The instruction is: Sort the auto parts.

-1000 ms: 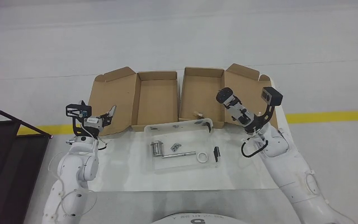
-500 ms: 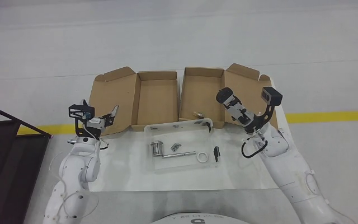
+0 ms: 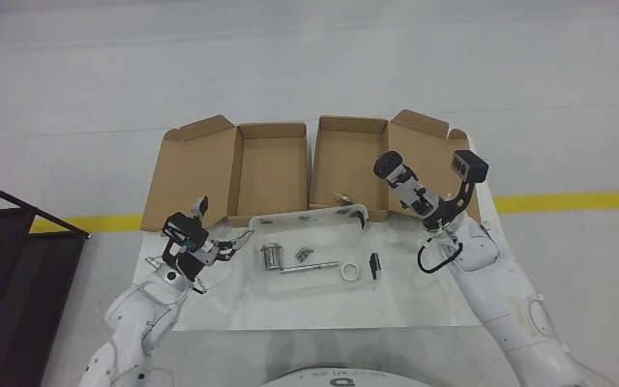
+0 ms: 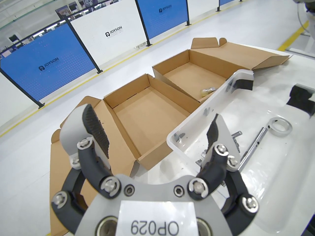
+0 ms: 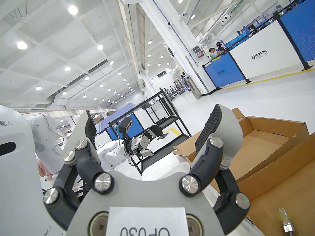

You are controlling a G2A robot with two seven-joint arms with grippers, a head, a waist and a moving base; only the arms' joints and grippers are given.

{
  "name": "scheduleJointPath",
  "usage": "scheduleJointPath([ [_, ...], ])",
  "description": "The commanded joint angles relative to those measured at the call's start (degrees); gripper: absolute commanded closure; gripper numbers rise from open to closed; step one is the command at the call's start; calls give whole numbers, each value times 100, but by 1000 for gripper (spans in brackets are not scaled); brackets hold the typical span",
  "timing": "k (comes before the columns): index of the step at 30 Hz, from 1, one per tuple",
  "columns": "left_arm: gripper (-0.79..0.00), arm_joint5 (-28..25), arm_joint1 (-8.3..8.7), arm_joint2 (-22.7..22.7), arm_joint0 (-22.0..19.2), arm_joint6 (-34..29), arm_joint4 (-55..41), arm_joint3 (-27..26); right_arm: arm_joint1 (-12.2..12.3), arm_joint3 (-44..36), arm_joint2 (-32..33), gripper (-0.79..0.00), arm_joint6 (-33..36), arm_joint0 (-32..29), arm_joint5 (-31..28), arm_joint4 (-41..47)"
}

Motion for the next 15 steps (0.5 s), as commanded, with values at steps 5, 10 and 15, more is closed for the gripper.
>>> scheduleJointPath([
  [5,-785,-35,28,132,94,77,807,-231,0,0,0,-785,0,0,0,0],
  [10,-785,-1225,125,-31,-111,-418,966,-394,0,0,0,-785,0,0,0,0],
  [15,-785,-2249,222,132,-388,-1165,1779,-667,0,0,0,-785,0,0,0,0],
])
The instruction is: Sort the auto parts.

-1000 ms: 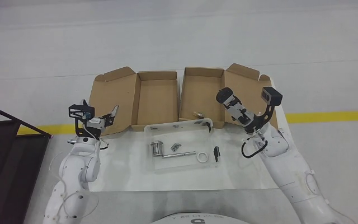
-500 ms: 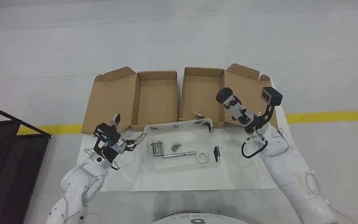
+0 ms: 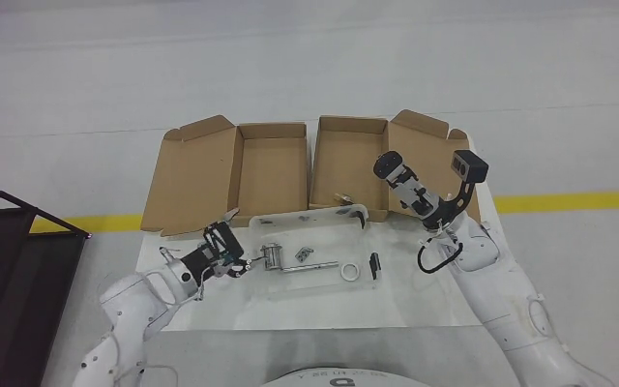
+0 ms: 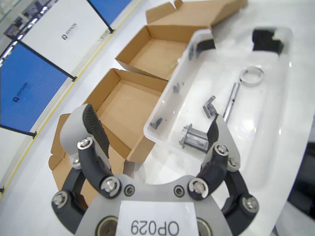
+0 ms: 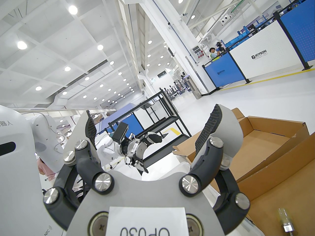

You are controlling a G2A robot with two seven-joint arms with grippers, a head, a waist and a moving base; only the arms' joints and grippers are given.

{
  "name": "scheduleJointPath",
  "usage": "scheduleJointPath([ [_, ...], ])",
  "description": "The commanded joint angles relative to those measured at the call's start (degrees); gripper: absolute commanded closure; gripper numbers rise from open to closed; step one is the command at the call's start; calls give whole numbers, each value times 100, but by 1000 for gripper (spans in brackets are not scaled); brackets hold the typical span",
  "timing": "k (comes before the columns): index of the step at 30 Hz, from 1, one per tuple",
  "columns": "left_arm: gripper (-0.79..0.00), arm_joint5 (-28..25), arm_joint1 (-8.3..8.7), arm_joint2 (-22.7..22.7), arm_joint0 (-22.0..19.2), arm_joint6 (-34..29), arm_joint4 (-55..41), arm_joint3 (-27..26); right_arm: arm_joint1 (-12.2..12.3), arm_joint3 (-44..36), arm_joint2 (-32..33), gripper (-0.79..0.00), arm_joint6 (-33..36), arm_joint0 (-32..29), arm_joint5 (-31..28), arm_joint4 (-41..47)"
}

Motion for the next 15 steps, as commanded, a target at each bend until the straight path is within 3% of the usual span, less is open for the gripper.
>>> scheduleJointPath([
  [1,-785,-337,30,133,-102,-194,362,-49,0,0,0,-785,0,0,0,0],
  [8,-785,-882,87,663,-376,-389,956,-86,0,0,0,-785,0,0,0,0],
  [11,-720,-986,94,923,-471,-471,1085,-41,0,0,0,-785,0,0,0,0],
  [12,-665,-1011,92,1008,-527,-509,1103,4,0,0,0,-785,0,0,0,0],
  [15,-637,-995,69,1300,-796,-737,1143,238,0,0,0,-785,0,0,0,0],
])
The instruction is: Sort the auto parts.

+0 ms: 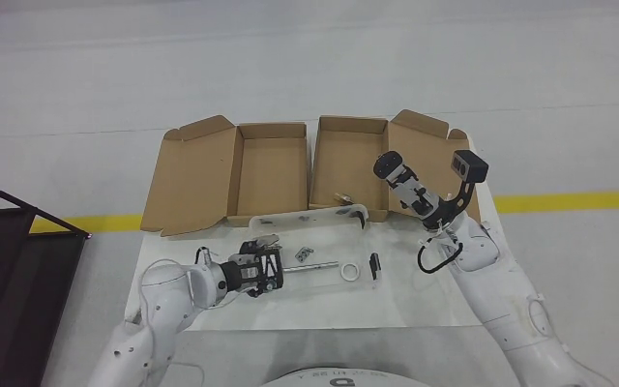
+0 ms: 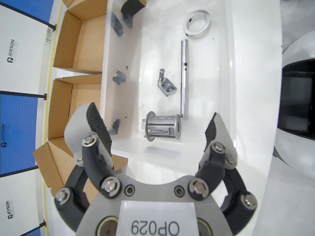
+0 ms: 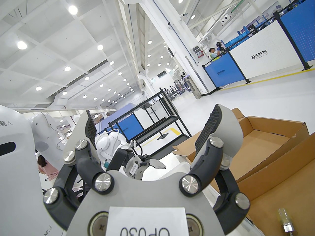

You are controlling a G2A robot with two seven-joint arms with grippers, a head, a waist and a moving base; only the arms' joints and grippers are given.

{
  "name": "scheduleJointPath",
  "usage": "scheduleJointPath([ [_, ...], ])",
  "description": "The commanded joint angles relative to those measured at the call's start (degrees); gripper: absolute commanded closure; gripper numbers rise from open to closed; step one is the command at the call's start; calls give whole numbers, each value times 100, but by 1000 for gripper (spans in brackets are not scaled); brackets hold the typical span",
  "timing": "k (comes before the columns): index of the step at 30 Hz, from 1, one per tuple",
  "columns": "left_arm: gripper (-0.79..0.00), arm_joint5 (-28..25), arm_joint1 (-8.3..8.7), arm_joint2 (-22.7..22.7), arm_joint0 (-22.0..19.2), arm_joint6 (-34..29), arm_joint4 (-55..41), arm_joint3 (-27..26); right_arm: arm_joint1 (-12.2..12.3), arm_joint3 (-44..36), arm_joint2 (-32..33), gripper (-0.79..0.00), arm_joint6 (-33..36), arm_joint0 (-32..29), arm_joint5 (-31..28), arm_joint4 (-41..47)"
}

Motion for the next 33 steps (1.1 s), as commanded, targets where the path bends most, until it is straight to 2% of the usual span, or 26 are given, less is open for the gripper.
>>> scheduleJointPath([
  [1,-634,3,-21,203,-186,-168,-24,156,0,0,0,-785,0,0,0,0],
  [6,-610,11,-79,546,-558,-613,-296,406,0,0,0,-785,0,0,0,0],
  [10,-622,96,-117,746,-784,-1084,-371,549,0,0,0,-785,0,0,0,0],
  [19,-576,144,-153,951,-1107,-1837,-480,789,0,0,0,-785,0,0,0,0],
  [25,-539,-151,-125,1100,-1207,-2033,-232,879,0,0,0,-785,0,0,0,0],
  [33,-570,-262,-106,1160,-1271,-2108,-258,920,0,0,0,-785,0,0,0,0],
])
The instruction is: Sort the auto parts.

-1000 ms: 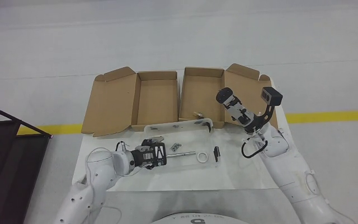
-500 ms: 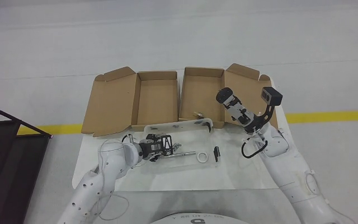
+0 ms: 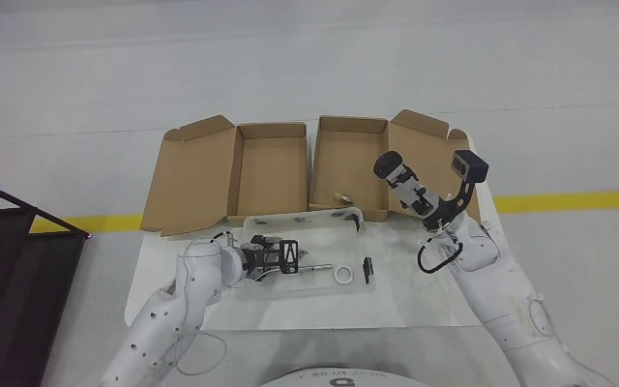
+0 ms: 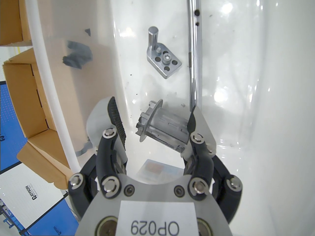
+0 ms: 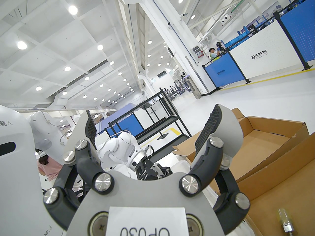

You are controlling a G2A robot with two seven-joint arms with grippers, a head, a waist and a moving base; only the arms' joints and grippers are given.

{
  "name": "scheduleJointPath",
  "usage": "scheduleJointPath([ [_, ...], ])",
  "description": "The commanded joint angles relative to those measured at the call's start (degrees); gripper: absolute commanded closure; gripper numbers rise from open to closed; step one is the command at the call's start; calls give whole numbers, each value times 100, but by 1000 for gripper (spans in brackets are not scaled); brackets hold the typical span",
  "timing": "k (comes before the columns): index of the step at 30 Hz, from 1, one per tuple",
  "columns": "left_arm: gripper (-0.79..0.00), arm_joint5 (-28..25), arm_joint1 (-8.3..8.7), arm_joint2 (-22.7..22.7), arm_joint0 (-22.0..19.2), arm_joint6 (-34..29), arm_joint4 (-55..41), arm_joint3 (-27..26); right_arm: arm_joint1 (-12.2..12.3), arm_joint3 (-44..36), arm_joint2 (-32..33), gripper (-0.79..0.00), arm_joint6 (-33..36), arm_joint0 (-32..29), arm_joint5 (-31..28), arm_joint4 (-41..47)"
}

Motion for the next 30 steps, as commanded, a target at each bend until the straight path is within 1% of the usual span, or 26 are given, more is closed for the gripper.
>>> scheduleJointPath([
  [1,-566,7,1,11,-13,-5,-34,-10,0,0,0,-785,0,0,0,0],
  [4,-563,-47,9,-7,-22,-16,-144,-49,0,0,0,-785,0,0,0,0],
  [6,-533,-92,15,-26,-21,-52,-207,-73,0,0,0,-785,0,0,0,0],
  [9,-385,-107,21,4,-25,-162,-202,-76,0,0,0,-785,0,0,0,0],
  [10,-366,-108,21,22,-35,-194,-201,-59,0,0,0,-785,0,0,0,0],
  [14,-234,-35,13,81,-85,-283,-244,-14,0,0,0,-785,0,0,0,0],
  [16,-206,-4,11,105,-102,-320,-277,-5,0,0,0,-785,0,0,0,0],
  [18,-160,16,10,130,-116,-369,-283,-11,0,0,0,-785,0,0,0,0],
  [20,-80,43,10,152,-123,-408,-294,-12,0,0,0,-785,0,0,0,0],
  [21,0,52,10,163,-128,-415,-307,-19,0,0,0,-785,0,0,0,0],
  [30,0,184,38,85,-57,-347,-458,-271,0,0,0,-785,0,0,0,0],
])
